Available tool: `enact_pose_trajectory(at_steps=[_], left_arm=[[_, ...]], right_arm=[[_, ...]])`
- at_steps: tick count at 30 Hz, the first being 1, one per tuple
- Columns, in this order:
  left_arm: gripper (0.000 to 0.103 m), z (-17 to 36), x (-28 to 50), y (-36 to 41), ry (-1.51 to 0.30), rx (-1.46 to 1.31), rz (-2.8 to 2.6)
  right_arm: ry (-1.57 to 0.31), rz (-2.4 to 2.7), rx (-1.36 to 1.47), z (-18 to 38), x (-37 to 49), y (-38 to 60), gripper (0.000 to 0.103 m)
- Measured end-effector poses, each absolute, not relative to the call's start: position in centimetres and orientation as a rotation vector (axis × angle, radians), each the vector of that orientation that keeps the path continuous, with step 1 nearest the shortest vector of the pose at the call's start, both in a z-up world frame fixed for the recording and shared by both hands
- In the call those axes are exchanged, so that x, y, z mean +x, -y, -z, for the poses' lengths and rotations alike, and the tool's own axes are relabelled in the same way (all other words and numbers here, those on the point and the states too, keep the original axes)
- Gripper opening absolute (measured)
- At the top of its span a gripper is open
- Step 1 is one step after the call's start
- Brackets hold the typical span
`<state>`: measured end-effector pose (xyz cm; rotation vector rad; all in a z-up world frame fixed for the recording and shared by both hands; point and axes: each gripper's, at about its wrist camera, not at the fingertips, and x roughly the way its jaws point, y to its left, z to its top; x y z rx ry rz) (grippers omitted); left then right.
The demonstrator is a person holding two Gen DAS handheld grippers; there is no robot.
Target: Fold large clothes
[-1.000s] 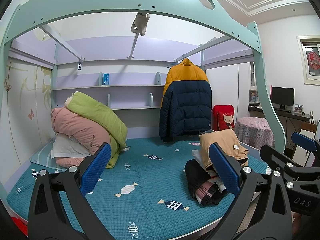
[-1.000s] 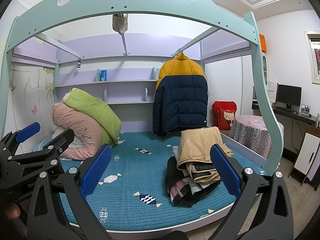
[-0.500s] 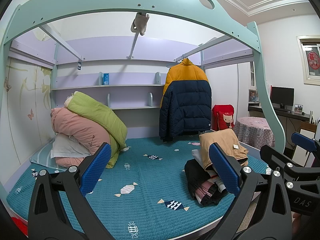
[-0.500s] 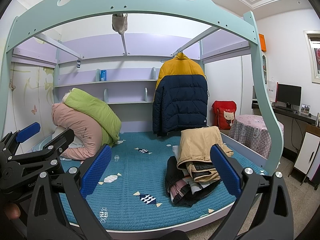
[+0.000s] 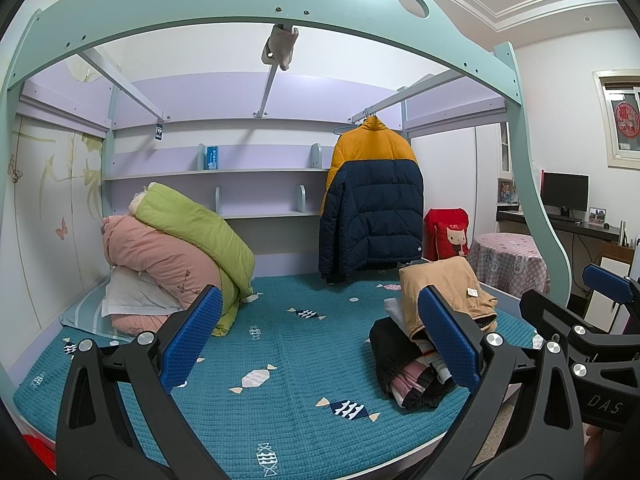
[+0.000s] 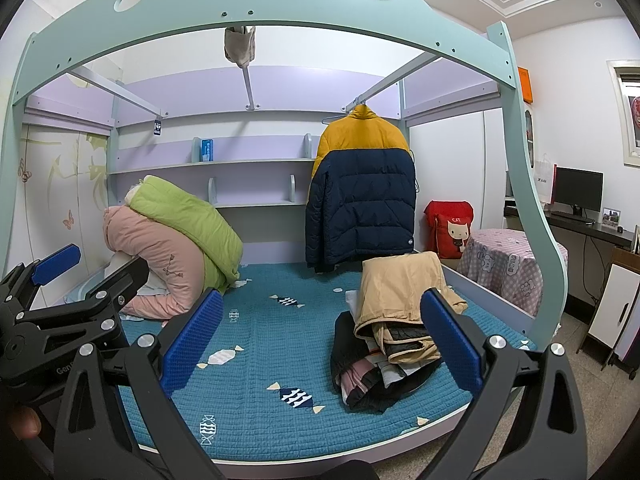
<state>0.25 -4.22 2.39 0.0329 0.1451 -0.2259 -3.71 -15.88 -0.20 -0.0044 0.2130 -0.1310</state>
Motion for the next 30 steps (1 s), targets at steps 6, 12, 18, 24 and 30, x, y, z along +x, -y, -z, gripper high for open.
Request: enact_pose_trajectory(at_steps=[6, 12, 18, 24, 30], left_arm=[[0.098, -2.4, 0.3, 4.3, -0.144, 0.033, 0.226], [0.098, -2.4, 0.2, 4.2, -0.144, 0.033, 0.226], [0.098, -2.4, 0.3, 4.2, -0.145, 0.033, 0.227], [0.098, -2.2, 0.7, 4.1, -0.156, 0.028, 0.222], [0.098, -1.3, 3.4, 2.8, -0.195, 0.006, 0.212]], right_arm=[[-0.211, 0.133, -0.006, 0.2, -3.8, 15.8, 0.096], [-0.212, 0.133, -0.006, 0.2, -3.8, 15.8, 0.095], [-0.213, 0.136, -0.005, 0.2, -3.8, 15.7, 0.095], [-0.225, 0.132, -0.012, 0.4, -2.7, 15.2, 0.095], [-0.268, 0.11, -0.013, 1.1, 0.2, 14.3, 0.095]])
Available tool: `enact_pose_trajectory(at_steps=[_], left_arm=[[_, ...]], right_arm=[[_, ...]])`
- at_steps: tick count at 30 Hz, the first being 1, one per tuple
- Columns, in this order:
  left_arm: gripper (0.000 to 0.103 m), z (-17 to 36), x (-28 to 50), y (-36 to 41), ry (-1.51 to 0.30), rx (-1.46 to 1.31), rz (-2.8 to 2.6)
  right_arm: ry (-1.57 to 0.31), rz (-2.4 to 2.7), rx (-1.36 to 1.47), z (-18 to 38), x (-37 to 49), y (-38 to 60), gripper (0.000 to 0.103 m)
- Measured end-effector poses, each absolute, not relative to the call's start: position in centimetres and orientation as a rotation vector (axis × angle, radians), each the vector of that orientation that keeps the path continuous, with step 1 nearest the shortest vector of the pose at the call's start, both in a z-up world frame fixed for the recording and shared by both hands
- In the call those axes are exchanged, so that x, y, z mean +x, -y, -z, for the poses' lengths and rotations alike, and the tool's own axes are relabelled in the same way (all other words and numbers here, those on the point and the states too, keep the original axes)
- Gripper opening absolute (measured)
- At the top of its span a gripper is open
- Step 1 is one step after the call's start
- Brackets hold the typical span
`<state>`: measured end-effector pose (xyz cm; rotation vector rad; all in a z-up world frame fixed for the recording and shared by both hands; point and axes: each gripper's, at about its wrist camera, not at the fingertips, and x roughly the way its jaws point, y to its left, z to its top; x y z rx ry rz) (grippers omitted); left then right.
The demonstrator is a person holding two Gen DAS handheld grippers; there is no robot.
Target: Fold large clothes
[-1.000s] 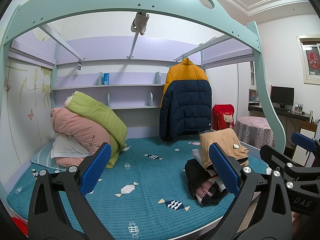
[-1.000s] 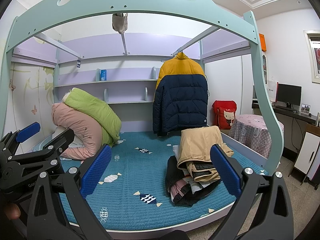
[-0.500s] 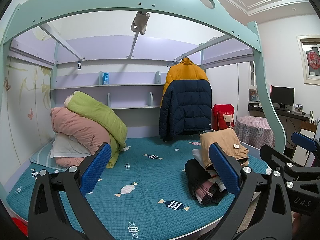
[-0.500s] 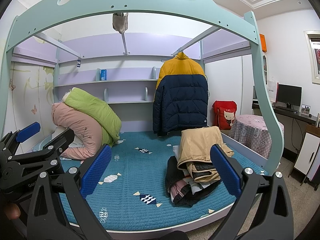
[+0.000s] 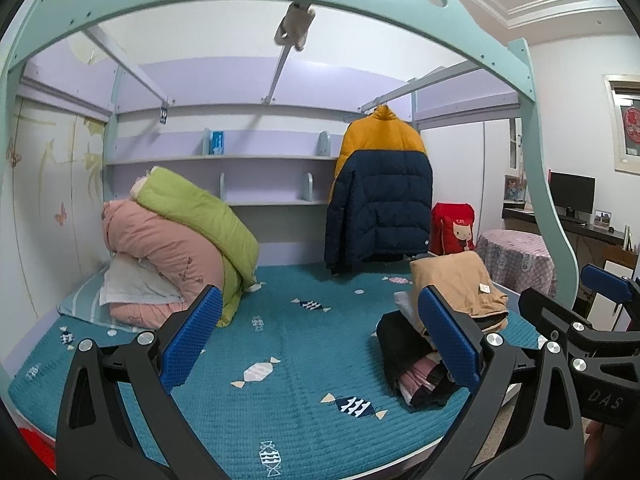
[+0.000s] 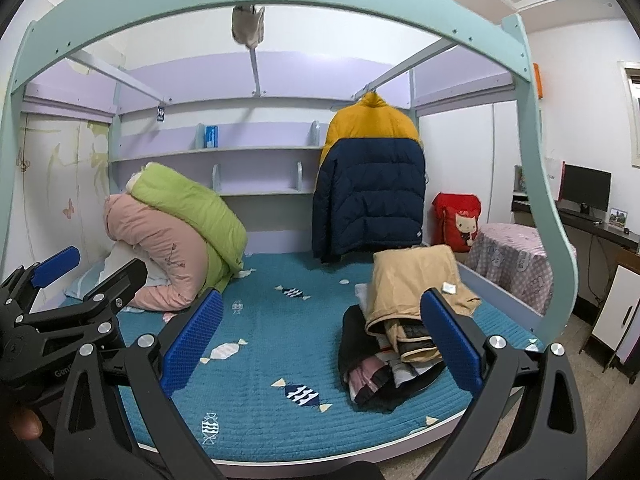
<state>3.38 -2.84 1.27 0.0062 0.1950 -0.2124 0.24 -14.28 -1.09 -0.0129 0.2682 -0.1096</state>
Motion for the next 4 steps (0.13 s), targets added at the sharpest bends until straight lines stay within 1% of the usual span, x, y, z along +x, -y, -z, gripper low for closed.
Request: enact_pose_trajectory(at_steps=[4], left_arm=[[0.098, 0.6, 6.6, 0.8, -0.258, -0.016, 0.192]], right_arm=[[-0.327, 0.082, -0.024, 2.5, 3.3, 12.6, 0.095]])
